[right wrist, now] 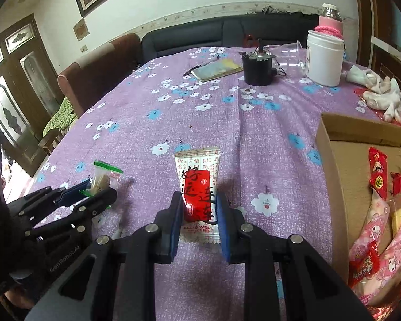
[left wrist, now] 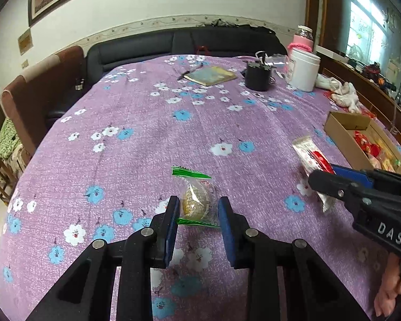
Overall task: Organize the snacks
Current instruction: 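Hold the clear bag and white-red packet above the table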
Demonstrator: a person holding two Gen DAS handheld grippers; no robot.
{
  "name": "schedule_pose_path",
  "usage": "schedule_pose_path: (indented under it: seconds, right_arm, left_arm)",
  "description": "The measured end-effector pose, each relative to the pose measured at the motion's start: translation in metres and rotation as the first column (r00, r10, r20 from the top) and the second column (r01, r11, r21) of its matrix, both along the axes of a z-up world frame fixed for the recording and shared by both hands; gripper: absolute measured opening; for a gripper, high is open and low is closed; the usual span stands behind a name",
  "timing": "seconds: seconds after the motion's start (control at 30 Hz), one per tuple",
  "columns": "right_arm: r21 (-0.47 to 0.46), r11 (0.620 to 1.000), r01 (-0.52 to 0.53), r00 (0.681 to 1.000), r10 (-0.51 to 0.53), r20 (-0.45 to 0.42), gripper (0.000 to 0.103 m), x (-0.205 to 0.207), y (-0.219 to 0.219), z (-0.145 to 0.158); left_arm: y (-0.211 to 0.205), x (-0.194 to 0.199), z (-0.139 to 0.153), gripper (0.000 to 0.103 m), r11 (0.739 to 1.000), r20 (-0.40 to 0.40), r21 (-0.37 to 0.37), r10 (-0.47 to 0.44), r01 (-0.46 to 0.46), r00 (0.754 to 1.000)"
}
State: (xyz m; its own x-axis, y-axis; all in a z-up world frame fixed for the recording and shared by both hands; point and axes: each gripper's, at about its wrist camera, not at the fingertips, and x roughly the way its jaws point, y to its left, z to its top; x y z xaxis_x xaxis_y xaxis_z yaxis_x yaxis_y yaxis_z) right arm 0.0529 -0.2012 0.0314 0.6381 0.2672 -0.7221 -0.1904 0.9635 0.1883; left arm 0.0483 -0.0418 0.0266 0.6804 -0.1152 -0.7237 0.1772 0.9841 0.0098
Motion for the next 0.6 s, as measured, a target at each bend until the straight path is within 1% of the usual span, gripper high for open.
schedule_pose_path:
  seconds: [0.13, 0.37, 0.6]
  right_arm:
    - [0.011, 1.0, -0.014, 1.0, 0.014, 0.003, 0.024, -0.005, 0.005, 0.001]
    - [-0.008, 1.0, -0.022, 0.999, 0.022, 0.037, 0.024, -0.01, 0.009, 0.007]
    - [-0.007, 1.0, -0.018, 0.999, 0.018, 0.036, 0.024, -0.01, 0.009, 0.007]
  left_arm:
    - [0.0, 0.0, 0.001, 0.031, 0.999, 0.027, 0.021, 0.028, -0.028, 0.999]
    - [0.003, -0.001, 0.003, 0.031, 0.999, 0.041, 0.022, 0.041, -0.042, 0.998]
    - [0.002, -0.001, 0.002, 0.031, 0.999, 0.044, 0.03, 0.043, -0.044, 0.998]
